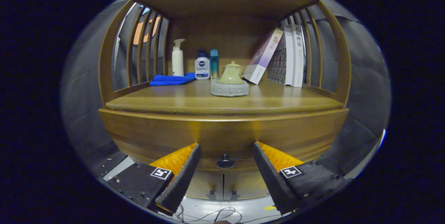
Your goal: Pull open the drawer, take out the items inside it, and place them on the countertop above the cabinet.
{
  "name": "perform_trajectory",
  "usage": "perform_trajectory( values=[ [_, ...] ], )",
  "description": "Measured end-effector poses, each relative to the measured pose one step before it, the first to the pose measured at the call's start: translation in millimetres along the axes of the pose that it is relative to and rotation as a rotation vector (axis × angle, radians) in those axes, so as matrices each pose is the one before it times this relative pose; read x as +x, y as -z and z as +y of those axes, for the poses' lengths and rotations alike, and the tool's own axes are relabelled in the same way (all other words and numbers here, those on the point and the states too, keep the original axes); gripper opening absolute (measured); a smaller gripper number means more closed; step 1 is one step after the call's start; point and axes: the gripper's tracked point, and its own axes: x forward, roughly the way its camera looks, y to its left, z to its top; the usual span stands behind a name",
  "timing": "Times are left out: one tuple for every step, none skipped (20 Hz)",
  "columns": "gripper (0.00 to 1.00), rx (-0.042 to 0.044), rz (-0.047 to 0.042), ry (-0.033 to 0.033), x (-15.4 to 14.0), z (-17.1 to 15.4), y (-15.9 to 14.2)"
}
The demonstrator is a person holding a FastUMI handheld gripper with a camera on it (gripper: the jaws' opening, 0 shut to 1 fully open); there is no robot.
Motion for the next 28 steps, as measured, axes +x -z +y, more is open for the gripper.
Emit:
perform_trajectory(
  values=[
    [0.99, -0.00863, -0.00210, 0.00950, 3.16, -0.25, -0.17],
    [0.99, -0.00919, 0.00162, 0.00895, -0.05, 0.60, 0.32],
    [0.99, -0.01025, -0.00128, 0.00454, -0.57, -0.03, 1.18],
    [0.99, -0.00534, -0.00347, 0.00170, 0.66, 0.19, -0.64],
    [0.99, -0.00445, 0.00184, -0.00063, 0.33, -0.66, 1.05],
    [0.99, -0.00067, 0.00538, -0.00314, -0.77, 0.35, -0.19],
    [0.99, 0.00236, 0.00929, -0.00841, -0.92, -0.06, 0.19],
    [0.99, 0.00937, 0.01159, -0.01749, -1.40, 0.12, -0.21],
    [0.99, 0.01693, 0.01158, -0.02117, -1.99, 0.61, -1.04],
    [0.99, 0.01960, 0.00259, -0.01427, -4.69, -1.51, -2.51],
    [0.99, 0.01040, -0.00196, -0.00979, -5.25, -3.61, -3.12],
    [0.99, -0.00076, -0.00882, -0.00565, -7.18, -3.19, -4.54],
    [0.99, -0.00962, -0.00896, -0.00413, -8.00, -3.33, -4.33],
    [0.99, -0.01254, -0.01231, -0.00504, -9.93, -2.17, -5.91],
    [0.99, -0.01283, -0.01228, -0.01063, -10.58, -1.14, -5.20],
    [0.99, -0.00866, -0.01400, -0.00944, -11.61, -0.88, -7.24],
    [0.99, -0.00786, -0.01480, -0.01556, -11.65, -0.32, -6.55],
    [0.99, -0.01008, -0.01449, -0.01641, -12.46, 0.50, -8.73],
    [0.99, -0.01074, -0.01821, -0.01864, -14.03, 0.28, -9.12],
    [0.99, -0.01038, -0.02098, -0.01015, -14.05, -0.97, -11.21],
    [0.99, -0.01109, -0.02264, -0.00985, -15.13, -1.58, -11.06],
    [0.99, -0.00765, -0.02617, -0.00305, -15.55, -2.69, -13.71],
    [0.99, -0.00507, -0.03121, -0.00356, -15.23, -2.82, -13.88],
    [0.99, -0.00093, -0.02903, -0.00097, -15.55, -3.24, -15.82],
    [0.99, 0.00289, -0.03278, -0.00881, -18.47, -0.85, -14.60],
    [0.99, 0.00519, -0.03100, -0.00875, -15.09, -1.53, -16.65],
    [0.99, 0.00183, -0.03065, 0.00035, -15.54, -5.13, -13.85],
    [0.99, -0.00195, -0.02892, 0.00330, -14.79, -6.38, -16.46]
  ],
)
